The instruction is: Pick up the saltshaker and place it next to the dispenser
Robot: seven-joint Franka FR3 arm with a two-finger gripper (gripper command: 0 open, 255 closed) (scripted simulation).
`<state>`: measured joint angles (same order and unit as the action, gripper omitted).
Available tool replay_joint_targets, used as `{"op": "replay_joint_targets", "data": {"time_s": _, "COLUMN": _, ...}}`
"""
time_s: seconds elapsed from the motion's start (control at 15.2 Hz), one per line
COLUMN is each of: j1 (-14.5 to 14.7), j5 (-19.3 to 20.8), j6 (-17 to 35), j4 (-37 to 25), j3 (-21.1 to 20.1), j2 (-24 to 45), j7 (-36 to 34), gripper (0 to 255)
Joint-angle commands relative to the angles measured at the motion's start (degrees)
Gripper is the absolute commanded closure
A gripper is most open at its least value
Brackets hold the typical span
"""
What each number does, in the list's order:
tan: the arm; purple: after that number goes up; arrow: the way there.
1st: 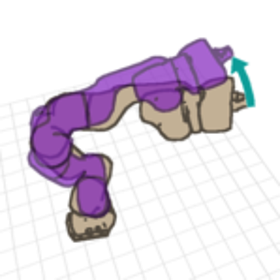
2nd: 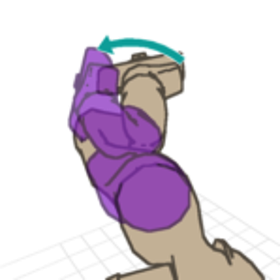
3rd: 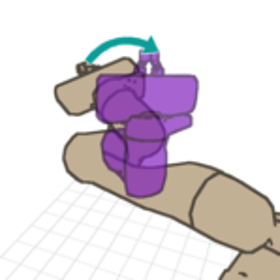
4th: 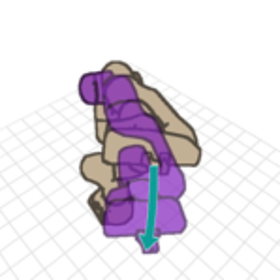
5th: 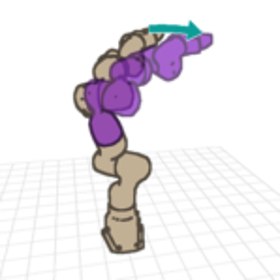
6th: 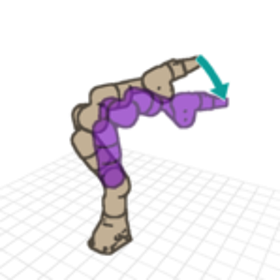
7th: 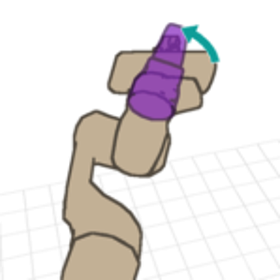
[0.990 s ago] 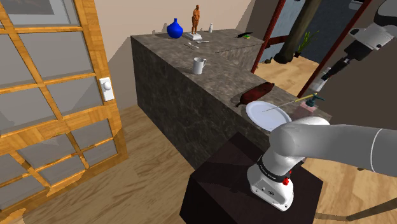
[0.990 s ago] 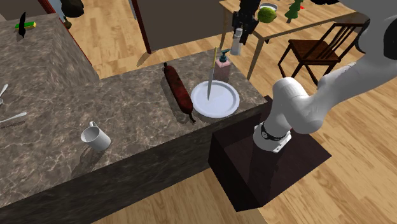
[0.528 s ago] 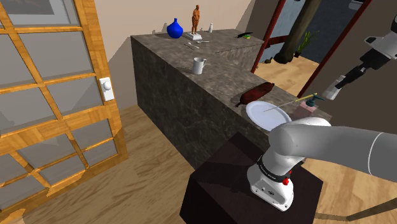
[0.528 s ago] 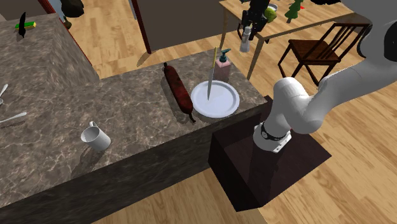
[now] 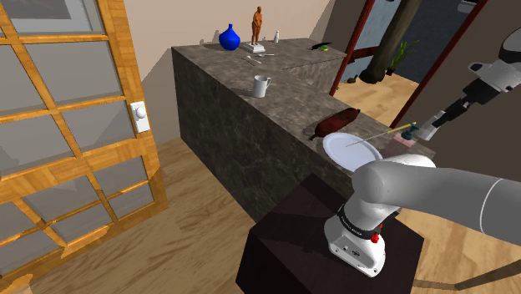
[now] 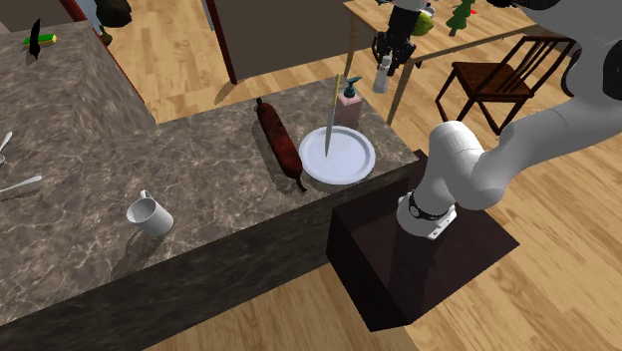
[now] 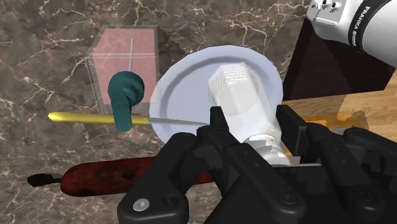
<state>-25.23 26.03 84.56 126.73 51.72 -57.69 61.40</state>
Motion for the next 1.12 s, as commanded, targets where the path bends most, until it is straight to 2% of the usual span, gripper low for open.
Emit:
{"op": "replay_joint_targets", "data": {"time_s": 0.0, "j1": -0.3, "j5": 0.6, "j6": 1.2, "j4": 1.5, "j3": 0.6, "j2": -0.4, "j7": 0.0, "gripper": 255}}
{"op": "replay_joint_targets", "data": {"time_s": 1.06, "j1": -2.0, "j5": 6.6, "j6": 10.7, "j4": 11.8, "j3": 7.7, "j2": -2.4, "j7": 0.6, "gripper": 255}}
